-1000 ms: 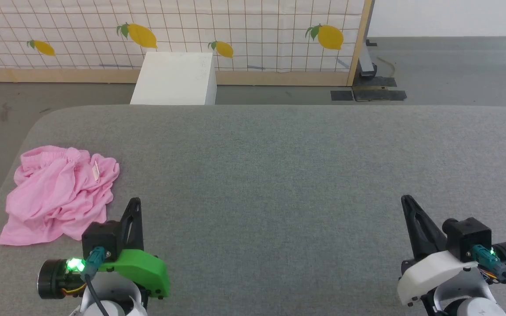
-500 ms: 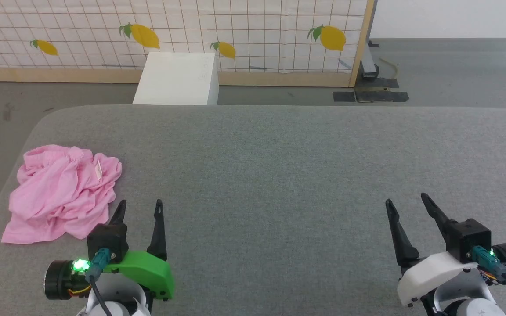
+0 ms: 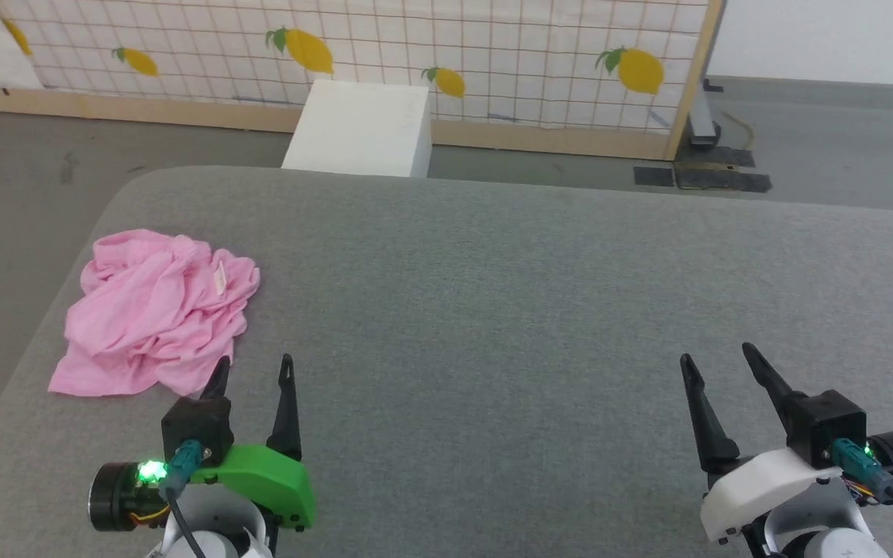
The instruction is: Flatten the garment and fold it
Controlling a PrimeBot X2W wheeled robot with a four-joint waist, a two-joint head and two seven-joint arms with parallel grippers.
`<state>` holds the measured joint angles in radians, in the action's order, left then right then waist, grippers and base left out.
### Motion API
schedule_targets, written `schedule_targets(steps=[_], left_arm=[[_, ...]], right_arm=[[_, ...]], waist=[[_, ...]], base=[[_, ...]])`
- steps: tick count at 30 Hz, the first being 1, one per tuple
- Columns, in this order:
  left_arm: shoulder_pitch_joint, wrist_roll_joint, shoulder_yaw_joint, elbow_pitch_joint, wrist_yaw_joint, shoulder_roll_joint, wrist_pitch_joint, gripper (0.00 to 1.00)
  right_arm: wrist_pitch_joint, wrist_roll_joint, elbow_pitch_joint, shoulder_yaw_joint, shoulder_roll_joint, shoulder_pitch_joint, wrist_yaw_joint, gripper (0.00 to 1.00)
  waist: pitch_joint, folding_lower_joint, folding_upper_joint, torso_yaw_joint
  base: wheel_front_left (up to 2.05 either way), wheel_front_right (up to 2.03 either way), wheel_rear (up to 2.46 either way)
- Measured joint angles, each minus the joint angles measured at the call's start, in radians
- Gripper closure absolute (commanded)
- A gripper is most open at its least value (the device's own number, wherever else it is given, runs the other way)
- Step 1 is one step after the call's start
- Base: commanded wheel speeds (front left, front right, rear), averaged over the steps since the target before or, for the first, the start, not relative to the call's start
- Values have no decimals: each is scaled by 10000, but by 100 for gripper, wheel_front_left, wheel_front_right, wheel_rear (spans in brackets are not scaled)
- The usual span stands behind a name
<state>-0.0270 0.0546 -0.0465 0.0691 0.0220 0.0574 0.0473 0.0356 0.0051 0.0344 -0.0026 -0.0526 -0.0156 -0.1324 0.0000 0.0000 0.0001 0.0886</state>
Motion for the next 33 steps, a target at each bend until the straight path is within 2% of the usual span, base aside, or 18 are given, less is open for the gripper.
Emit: schedule_targets(steps=[33], left_arm=[[-116,677,-188,476,472,334,734,0]], right_arm=[[696,-33,554,171,2,255,2,0]], waist=[[-33,0,-1,2381]], base=[[0,0,0]])
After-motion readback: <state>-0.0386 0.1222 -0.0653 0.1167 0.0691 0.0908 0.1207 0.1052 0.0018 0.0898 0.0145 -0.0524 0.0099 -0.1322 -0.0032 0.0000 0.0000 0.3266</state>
